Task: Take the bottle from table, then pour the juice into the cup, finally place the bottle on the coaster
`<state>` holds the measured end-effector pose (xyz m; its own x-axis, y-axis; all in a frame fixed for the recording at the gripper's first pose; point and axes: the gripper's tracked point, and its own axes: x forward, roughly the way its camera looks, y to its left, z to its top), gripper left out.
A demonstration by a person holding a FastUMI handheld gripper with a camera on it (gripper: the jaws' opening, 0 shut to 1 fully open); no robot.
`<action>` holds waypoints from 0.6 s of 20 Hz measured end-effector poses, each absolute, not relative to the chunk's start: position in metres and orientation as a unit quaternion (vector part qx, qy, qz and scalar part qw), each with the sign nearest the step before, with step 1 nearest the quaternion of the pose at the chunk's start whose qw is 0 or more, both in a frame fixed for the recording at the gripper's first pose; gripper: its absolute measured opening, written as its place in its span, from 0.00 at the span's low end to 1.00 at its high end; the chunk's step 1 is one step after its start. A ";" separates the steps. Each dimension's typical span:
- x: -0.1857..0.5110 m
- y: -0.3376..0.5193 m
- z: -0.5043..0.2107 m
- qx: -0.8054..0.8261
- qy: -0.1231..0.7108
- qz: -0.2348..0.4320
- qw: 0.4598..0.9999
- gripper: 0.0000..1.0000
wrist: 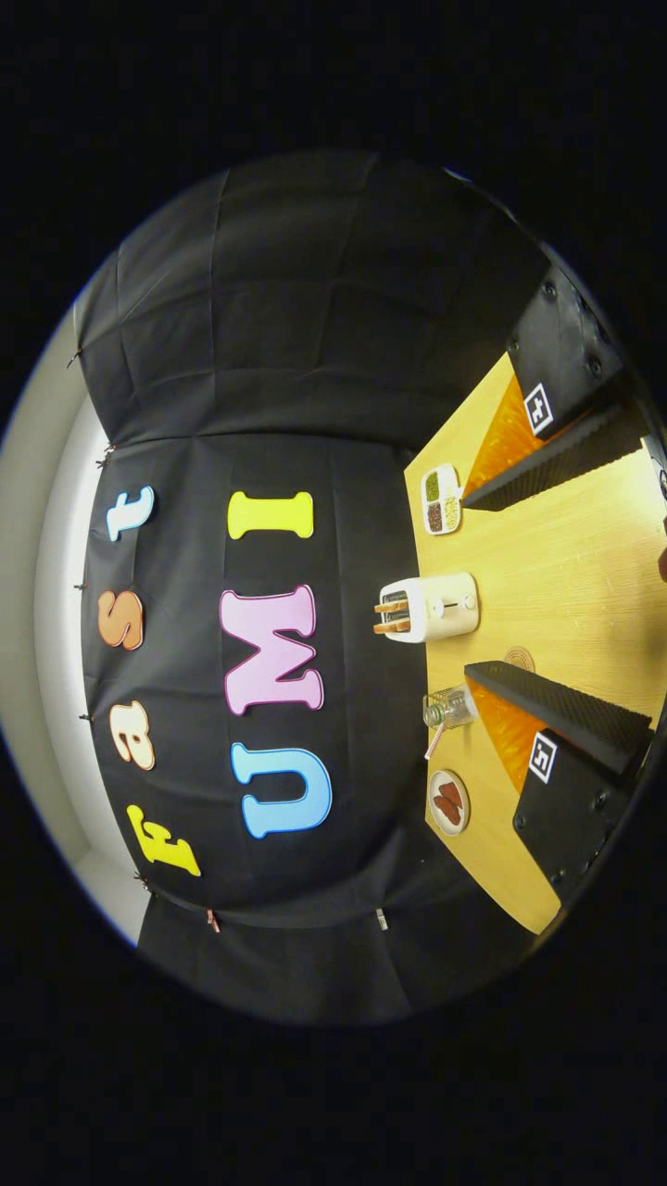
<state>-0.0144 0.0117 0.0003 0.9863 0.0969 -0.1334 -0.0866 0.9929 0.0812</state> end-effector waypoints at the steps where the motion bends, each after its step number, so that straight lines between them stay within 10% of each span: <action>1: -0.013 0.014 0.002 0.034 0.067 0.049 0.996 1.00; 12: 0.001 0.030 0.006 0.031 0.069 0.065 0.995 1.00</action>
<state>0.0014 0.0300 0.0061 0.9821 0.1332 -0.1329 -0.1248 0.9897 0.0697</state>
